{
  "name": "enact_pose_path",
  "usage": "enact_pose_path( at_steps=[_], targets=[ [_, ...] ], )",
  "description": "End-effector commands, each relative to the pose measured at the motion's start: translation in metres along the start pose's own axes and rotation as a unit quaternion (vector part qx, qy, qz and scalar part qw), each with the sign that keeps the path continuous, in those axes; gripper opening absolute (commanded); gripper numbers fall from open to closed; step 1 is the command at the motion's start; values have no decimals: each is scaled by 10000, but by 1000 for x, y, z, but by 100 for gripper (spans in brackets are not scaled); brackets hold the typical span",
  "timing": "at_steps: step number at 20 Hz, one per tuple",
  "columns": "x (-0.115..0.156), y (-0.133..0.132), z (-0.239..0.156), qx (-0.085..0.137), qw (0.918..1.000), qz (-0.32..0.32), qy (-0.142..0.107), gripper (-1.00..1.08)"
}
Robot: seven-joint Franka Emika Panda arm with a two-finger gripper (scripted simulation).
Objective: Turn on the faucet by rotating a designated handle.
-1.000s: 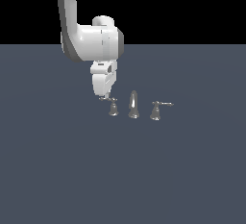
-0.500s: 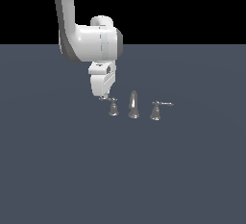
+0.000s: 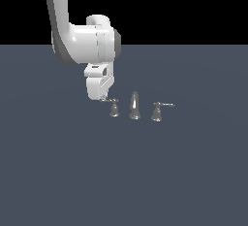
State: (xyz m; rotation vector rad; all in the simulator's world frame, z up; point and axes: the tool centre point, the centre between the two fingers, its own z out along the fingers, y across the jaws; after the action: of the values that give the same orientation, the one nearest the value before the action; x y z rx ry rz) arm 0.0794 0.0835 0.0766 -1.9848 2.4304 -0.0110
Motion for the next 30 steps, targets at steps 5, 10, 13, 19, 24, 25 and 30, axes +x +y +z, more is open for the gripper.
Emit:
enact_pose_path(
  at_steps=[5,10,13,19,24,25,30],
  targets=[
    [2,15,0,-12,10000,-15,-3,-100],
    [3,30,0,-24,10000,-34,-5,-100],
    [4,40,0,-31,10000,-45,-7,-100],
    [15,38,0,45,10000,20,-24,-100],
    [27,51,0,11,10000,-11,-17,-100],
    [30,53,0,4,10000,-17,-16,-100],
    [43,66,0,-31,10000,-50,-10,-100]
  ],
)
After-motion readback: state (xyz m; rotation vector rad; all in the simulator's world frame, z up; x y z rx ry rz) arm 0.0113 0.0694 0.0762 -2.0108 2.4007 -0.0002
